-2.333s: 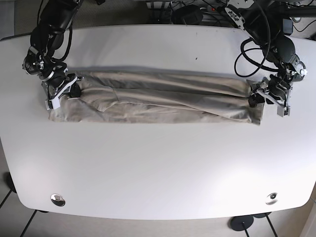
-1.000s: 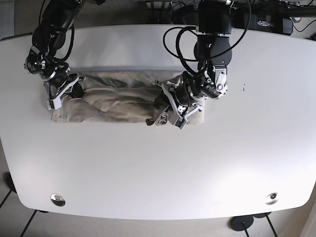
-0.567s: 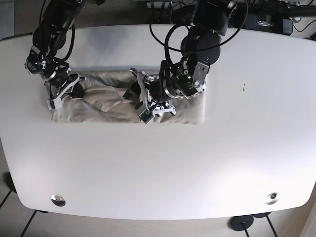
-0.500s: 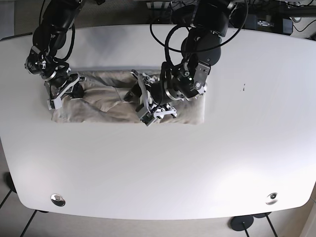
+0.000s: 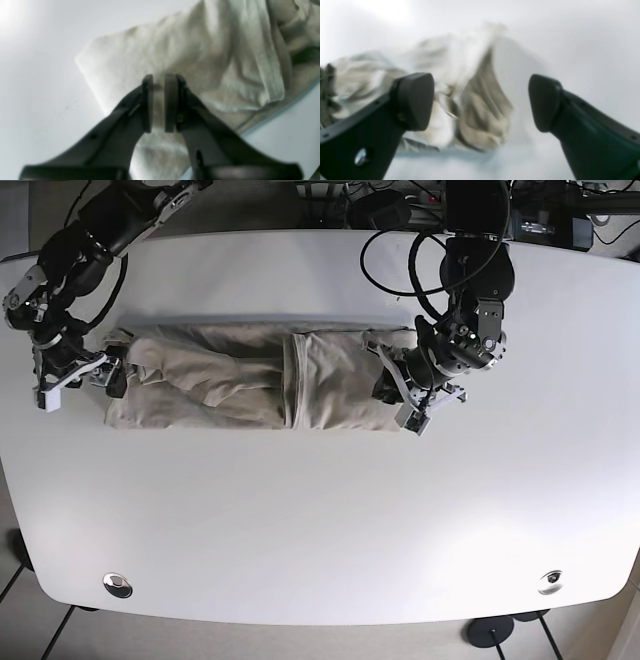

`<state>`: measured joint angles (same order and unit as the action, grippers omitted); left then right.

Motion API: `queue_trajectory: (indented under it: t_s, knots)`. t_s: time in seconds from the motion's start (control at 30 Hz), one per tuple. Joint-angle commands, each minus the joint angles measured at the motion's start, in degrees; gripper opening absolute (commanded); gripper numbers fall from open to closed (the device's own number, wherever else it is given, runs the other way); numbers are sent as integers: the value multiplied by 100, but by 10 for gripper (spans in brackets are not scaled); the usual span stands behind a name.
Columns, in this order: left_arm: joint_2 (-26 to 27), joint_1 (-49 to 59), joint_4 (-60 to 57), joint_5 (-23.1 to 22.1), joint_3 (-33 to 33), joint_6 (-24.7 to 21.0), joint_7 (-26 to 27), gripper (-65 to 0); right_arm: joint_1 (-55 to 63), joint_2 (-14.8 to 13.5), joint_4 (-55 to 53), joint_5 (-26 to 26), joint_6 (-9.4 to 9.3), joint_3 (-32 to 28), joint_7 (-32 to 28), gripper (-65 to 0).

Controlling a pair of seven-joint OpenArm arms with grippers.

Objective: Fold the T-shirt properly
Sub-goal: 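Grasp the beige strip's end with the left gripper and fold it toward the right gripper, then grasp both ends of the beige strip and fold them together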

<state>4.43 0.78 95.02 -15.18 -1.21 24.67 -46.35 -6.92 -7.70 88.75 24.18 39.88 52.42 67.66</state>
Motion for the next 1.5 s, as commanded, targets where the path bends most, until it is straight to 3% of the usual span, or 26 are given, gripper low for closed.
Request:
queue_trajectory:
  t_s: [0.03,0.1,0.27,0.37,0.57,0.67,0.7,0.77,0.8,1.0,1.07,1.17,1.3,1.5]
  knots:
    - [72,103,85,-34,11,17,375,-614,-253,-236,-299,135,12,186,-27,-75]
    - [195,173,-109,-78,11,17,604,-615,-297,-298,-756,188,12,309,-19,-75]
    - [204,129,-751,-78,11,17,736,-618,-183,-553,-1697,962,12,300,-27,-75]
    - [204,138,-768,-78,11,17,868,-618,-77,-509,-1723,971,12,-86,-36,-75]
    - [204,120,-786,-78,11,17,868,-617,28,-104,-1732,935,12,-631,-256,-94]
    - [204,120,-786,-78,11,17,868,-617,134,-69,-1723,944,12,-728,-476,-331]
    - [204,120,-786,-78,11,17,868,-617,134,-69,-1723,944,12,-728,-476,-461]
    - [204,120,-795,-69,11,17,868,-617,125,-78,-1715,944,12,-737,-476,-607]
    - [204,129,-795,-69,11,17,868,-617,125,-87,-1706,944,12,-746,-476,-633]
    - [177,129,-1094,-78,11,17,868,-615,318,-87,-326,944,12,-754,-432,-631]
    - [168,120,-1225,-86,11,17,868,-615,503,-87,571,944,12,-1097,-379,-631]
    - [151,120,-1366,-86,3,17,868,-615,854,-69,1828,971,-142,-1669,-379,-631]
    - [-25,111,-1524,-86,3,17,868,-615,1048,309,2672,979,-142,-2275,-300,-631]
    - [-122,-47,-1551,-78,3,17,859,-615,951,1083,2681,1067,-142,-3093,61,-631]
